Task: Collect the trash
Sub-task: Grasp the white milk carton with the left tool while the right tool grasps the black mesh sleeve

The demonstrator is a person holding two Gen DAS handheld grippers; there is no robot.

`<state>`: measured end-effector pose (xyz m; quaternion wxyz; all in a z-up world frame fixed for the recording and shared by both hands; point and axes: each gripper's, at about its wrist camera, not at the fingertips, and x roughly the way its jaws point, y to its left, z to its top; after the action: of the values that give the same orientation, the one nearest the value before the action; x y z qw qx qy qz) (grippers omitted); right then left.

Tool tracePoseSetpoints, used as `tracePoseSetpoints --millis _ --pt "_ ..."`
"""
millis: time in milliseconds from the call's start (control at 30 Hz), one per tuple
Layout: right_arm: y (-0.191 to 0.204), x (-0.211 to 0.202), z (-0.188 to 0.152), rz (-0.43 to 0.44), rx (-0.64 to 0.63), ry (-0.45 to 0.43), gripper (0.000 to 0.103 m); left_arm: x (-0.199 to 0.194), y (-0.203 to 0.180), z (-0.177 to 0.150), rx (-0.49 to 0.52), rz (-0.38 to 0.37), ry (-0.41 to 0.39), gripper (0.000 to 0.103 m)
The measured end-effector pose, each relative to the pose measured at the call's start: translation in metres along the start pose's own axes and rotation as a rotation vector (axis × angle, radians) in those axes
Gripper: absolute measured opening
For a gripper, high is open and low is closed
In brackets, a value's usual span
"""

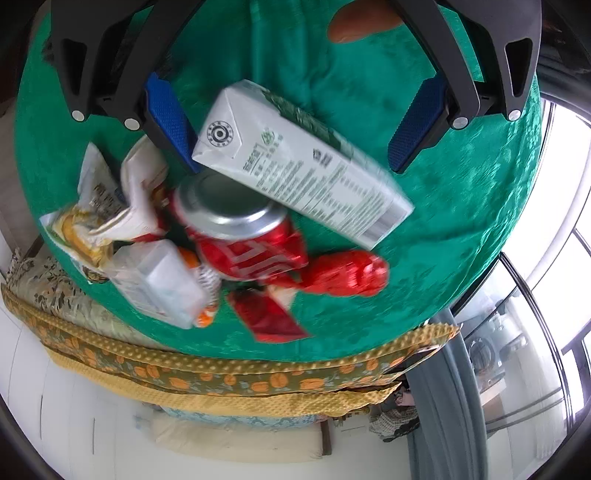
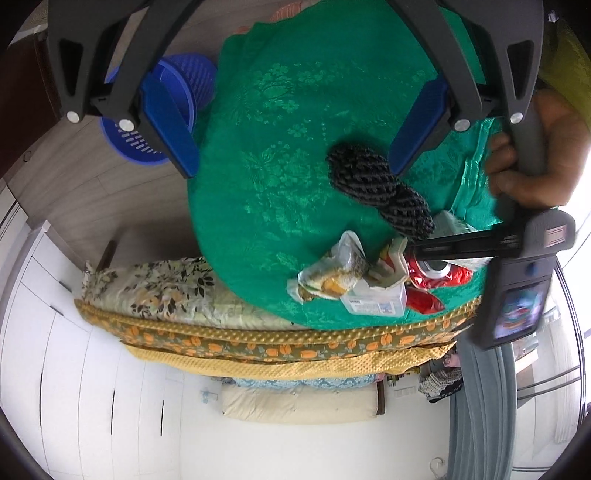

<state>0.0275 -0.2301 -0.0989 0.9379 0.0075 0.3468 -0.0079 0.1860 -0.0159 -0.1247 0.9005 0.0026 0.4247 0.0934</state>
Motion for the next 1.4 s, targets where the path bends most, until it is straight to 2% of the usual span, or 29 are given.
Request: tracePoseSetpoints --millis 167,300,367,433,567,600,633,667,700,733,800,867,933,1000,1033,1067,1133,1200,1333,1400 --pt "0.0 0.017 0.001 0.03 -0.013 0.028 0.098 -0.014 0.067 -0.026 -0.029 -0.035 0.015 0.099" --pt "0.01 0.035 0.007 0.118 -0.064 0.076 0.098 -0.016 0.115 -0.041 -0.031 -0.063 0.026 0.099" --pt "0.018 0.048 0.012 0.219 -0.117 0.117 0.098 -0.012 0.124 -0.045 -0.015 -0.069 0.032 0.099" --pt "0.028 0.062 0.017 0.282 -0.172 0.166 0.098 -0.008 0.13 -0.048 0.008 -0.086 0.05 0.099" --pt "0.05 0.083 0.021 0.309 -0.309 0.236 0.098 0.006 0.127 -0.055 0.039 -0.108 0.096 0.099" --pt "0.054 0.086 0.022 0.305 -0.328 0.241 0.097 0.005 0.127 -0.057 0.047 -0.107 0.075 0.099" --pt "0.056 0.088 0.023 0.311 -0.338 0.244 0.09 0.005 0.126 -0.058 0.051 -0.107 0.074 0.099" --pt "0.058 0.088 0.024 0.328 -0.345 0.248 0.075 0.005 0.126 -0.057 0.052 -0.108 0.074 0.099" --pt "0.06 0.089 0.024 0.337 -0.346 0.258 0.069 0.006 0.126 -0.058 0.054 -0.109 0.073 0.099" --pt "0.061 0.089 0.024 0.334 -0.344 0.268 0.058 0.006 0.125 -0.058 0.055 -0.11 0.07 0.099" --pt "0.062 0.087 0.024 0.348 -0.322 0.287 0.052 0.006 0.125 -0.058 0.054 -0.11 0.07 0.099" --pt "0.055 0.083 0.023 0.398 -0.239 0.33 0.052 0.006 0.126 -0.058 0.054 -0.109 0.069 0.099" --pt "0.052 0.078 0.024 0.408 -0.205 0.344 0.052 0.006 0.126 -0.059 0.049 -0.112 0.079 0.099" --pt "0.051 0.074 0.025 0.413 -0.198 0.346 0.063 0.005 0.127 -0.058 0.06 -0.113 0.092 0.099" --pt "0.052 0.073 0.026 0.419 -0.201 0.349 0.074 0.003 0.128 -0.058 0.061 -0.142 0.095 0.099" --pt "0.053 0.07 0.027 0.419 -0.21 0.352 0.077 0.001 0.129 -0.057 0.059 -0.174 0.094 0.099" --pt "0.055 0.069 0.033 0.406 -0.25 0.35 0.077 -0.011 0.132 -0.051 0.064 -0.267 0.07 0.099" --pt "0.058 0.07 0.039 0.402 -0.281 0.349 0.077 -0.02 0.13 -0.035 0.103 -0.318 0.048 0.099" --pt "0.062 0.079 0.053 0.393 -0.313 0.366 0.077 -0.014 0.12 0.003 0.174 -0.38 0.061 0.099" --pt "0.066 0.09 0.058 0.379 -0.318 0.394 0.077 0.002 0.113 0.021 0.206 -0.367 0.1 0.099"
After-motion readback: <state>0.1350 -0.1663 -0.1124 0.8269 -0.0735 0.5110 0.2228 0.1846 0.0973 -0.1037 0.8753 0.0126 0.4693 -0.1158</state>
